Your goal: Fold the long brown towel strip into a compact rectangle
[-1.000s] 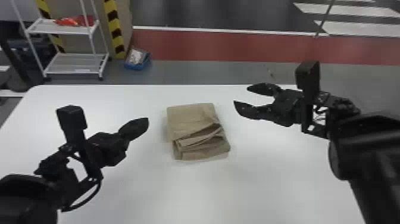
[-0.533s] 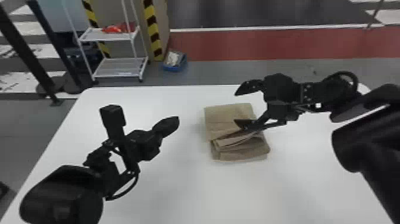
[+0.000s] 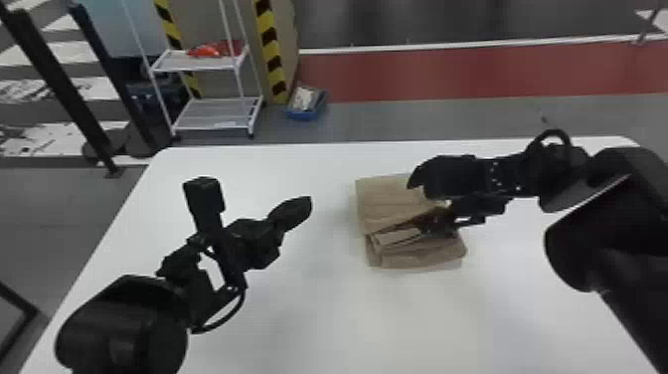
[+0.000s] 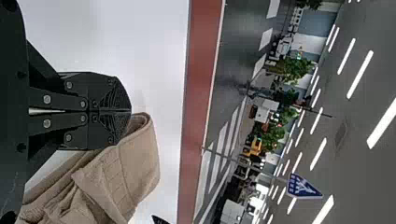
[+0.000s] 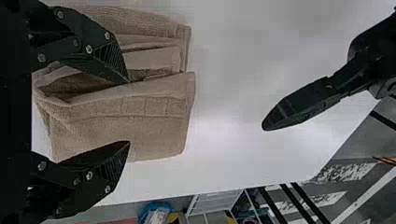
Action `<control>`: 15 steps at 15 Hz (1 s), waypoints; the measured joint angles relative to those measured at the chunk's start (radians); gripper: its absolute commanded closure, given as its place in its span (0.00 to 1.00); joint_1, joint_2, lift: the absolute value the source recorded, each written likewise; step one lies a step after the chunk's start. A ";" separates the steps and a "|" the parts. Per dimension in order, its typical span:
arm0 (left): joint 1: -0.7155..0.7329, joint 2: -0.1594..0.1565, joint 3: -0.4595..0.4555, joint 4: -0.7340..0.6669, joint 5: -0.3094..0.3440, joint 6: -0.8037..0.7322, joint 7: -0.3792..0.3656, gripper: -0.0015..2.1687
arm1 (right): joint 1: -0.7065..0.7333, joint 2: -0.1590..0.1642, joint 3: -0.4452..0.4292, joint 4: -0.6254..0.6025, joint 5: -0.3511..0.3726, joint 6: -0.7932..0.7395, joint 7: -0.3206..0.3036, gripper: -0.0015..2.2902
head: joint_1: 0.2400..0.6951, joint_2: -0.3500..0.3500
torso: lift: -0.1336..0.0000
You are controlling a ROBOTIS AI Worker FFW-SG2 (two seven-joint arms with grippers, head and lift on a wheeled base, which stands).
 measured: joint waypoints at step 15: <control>0.009 -0.002 -0.001 -0.001 0.002 0.005 0.004 0.95 | -0.015 0.013 -0.004 0.092 0.064 -0.001 0.010 0.84 | 1.00 0.63 | 0.04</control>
